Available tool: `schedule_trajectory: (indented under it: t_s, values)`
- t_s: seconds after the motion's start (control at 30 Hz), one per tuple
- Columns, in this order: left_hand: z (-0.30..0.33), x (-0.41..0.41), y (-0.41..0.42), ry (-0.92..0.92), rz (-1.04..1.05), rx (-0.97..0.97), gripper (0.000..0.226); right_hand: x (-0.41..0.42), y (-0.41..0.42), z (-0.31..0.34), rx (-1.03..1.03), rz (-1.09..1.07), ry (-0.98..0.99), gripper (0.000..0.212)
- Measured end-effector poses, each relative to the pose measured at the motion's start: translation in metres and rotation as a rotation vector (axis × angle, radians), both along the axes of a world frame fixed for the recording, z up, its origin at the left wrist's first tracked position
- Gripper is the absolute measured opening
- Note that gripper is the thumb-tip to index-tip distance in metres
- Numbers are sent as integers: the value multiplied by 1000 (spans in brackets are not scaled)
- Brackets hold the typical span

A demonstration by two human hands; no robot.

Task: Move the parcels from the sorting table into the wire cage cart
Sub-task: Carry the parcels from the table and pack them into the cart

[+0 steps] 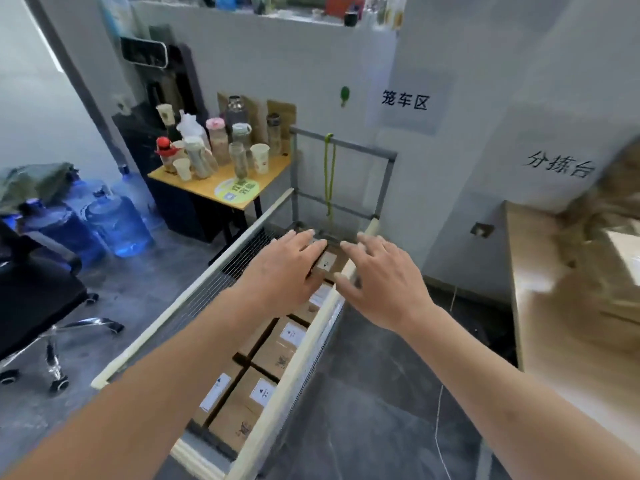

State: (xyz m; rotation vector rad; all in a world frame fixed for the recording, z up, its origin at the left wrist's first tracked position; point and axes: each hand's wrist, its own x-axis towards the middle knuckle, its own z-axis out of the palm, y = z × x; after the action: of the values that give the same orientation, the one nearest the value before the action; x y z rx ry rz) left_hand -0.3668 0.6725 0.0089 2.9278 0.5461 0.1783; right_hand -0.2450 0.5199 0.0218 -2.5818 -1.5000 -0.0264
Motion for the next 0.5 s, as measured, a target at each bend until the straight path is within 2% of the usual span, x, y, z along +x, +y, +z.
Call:
schedule_trajectory:
  t_s: [0.13,0.23,0.5]
  values:
    - [25,45,-47,-49,-76,-40,62,28,-64,20,31,-116,-20,74]
    - [38,75,-87,-68,-159,-49,63,45,-114,28,66,-200,-22,66]
    - [45,158,-164,-96,-365,-93,60,92,-215,38,122,-408,-10,63]
